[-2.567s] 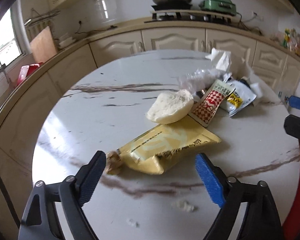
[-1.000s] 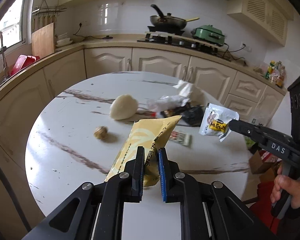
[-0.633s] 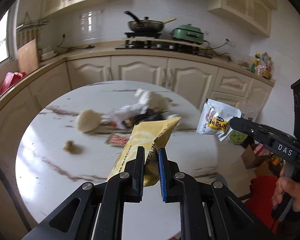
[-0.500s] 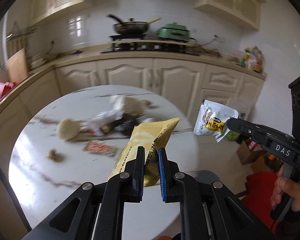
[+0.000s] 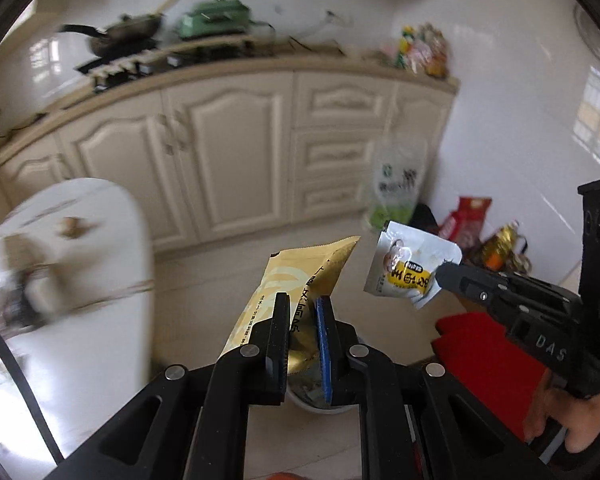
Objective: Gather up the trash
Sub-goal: 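Carry both wrappers to the blue bucket and open both tools to drop them, then grasp the small round bread ball with the left tool while the right tool grasps the red-white sauce packet, then carry bread ball and sauce packet to the blue bucket and release both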
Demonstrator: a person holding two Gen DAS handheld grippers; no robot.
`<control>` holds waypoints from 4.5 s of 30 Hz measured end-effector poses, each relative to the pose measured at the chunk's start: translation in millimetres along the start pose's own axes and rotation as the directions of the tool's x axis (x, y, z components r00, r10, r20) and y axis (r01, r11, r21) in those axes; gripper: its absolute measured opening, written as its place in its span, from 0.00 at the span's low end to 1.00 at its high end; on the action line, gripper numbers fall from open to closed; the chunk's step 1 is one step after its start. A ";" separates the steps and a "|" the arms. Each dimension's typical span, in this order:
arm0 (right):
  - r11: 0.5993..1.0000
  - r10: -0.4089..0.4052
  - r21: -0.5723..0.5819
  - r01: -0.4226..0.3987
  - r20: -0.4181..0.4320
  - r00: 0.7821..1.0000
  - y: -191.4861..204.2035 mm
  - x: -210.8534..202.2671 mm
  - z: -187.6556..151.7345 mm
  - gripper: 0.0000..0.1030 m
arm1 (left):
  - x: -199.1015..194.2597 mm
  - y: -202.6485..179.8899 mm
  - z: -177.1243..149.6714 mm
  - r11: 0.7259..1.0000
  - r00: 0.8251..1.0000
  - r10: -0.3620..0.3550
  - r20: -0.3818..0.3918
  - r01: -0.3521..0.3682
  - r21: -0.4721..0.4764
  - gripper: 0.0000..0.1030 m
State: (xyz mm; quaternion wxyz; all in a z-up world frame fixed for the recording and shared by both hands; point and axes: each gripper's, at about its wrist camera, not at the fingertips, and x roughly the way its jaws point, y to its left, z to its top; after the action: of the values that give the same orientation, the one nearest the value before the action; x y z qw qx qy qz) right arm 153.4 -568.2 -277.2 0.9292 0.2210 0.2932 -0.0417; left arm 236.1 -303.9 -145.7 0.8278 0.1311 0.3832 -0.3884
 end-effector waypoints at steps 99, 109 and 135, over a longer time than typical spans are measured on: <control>0.755 0.031 -0.597 -0.270 -0.379 0.925 378.4 233.5 -30.7 0.22 | -135.4 373.0 -141.7 0.807 0.915 0.395 -0.088 -0.391 -0.443 0.96; 0.773 0.093 -0.550 -0.318 -0.397 0.913 368.1 232.1 -27.7 0.17 | -102.1 416.7 -117.5 0.804 0.909 0.392 -0.139 -0.412 -0.429 0.64; 0.798 0.254 -0.480 -0.364 -0.281 0.926 344.4 118.8 -13.9 0.14 | -179.1 265.8 -112.2 0.873 0.902 0.416 0.117 -0.360 -0.329 0.20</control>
State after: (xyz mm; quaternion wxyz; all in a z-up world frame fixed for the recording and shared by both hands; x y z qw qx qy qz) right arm 315.4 -246.4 -221.2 0.9131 0.0076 0.3462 0.2153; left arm 301.5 27.6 -110.6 0.9308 0.0423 0.3252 -0.1615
